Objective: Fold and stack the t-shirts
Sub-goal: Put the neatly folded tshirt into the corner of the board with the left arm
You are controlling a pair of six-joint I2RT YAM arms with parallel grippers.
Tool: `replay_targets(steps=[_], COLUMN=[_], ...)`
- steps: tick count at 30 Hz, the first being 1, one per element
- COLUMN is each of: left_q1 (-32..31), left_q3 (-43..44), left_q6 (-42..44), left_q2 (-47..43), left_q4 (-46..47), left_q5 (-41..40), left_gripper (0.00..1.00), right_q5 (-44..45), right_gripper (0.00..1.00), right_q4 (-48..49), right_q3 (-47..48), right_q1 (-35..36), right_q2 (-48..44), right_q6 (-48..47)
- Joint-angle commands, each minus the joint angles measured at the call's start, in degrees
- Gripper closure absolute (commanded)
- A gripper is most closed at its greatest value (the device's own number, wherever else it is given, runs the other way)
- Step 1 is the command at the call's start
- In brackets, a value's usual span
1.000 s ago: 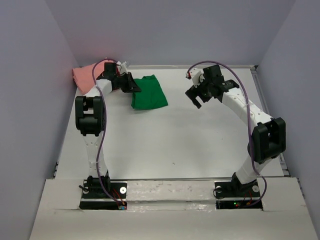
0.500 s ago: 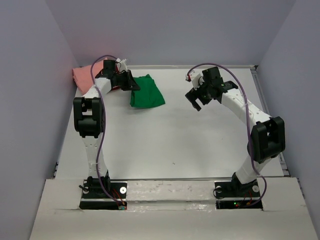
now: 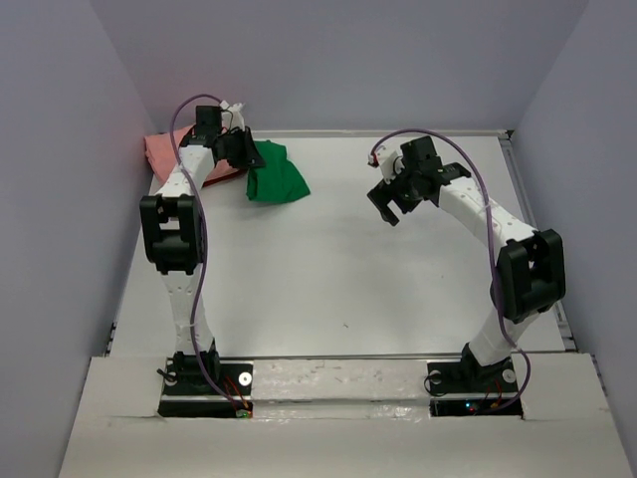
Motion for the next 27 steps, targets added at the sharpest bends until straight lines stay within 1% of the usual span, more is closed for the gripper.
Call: replay_targets(steps=[1,4,5,6,10,11,14,27], left_q1=[1.3,1.3,2.8,2.9,3.2,3.2,3.2,3.3], left_q3=[3.7,5.8,6.2,7.5,10.9,11.6,14.3,18.1], left_q6=[2.5,3.1,3.5,3.8,4.2,6.0,7.2,10.4], left_q2=[-4.2,-3.9,-3.7,-3.6,-3.2,-3.3,-3.3,-3.7], left_q4=[-1.2,-2.2,-2.7,-3.0,-5.2,-5.4,-6.4,-9.3], left_q5=[-3.7,-4.7,-5.4,-5.8,-9.1,-9.8,-12.0,-16.3], left_gripper=[1.0,1.0,1.0,1.0,1.0,1.0,1.0,1.0], right_q5=[-2.3,-2.6,-3.0,-3.3,-4.0,-4.2,-4.6,-6.7], right_gripper=[0.0,0.0,0.0,0.0,0.0,0.0,0.0,0.0], right_q4=[0.0,-0.3,-0.3,-0.3,-0.3,-0.4,-0.8,-1.6], right_q3=[-0.5,-0.9,-1.1,-1.3,-2.0,-2.0,-1.9,-1.5], right_q1=[-0.2,-0.2,-0.2,-0.2,-0.2,-0.2,-0.2,-0.2], right_q2=[0.5,0.5,0.6,0.5,0.8,1.0,1.3,2.7], right_q6=[0.9,0.9,0.9,0.9,1.1,1.1,1.2,1.3])
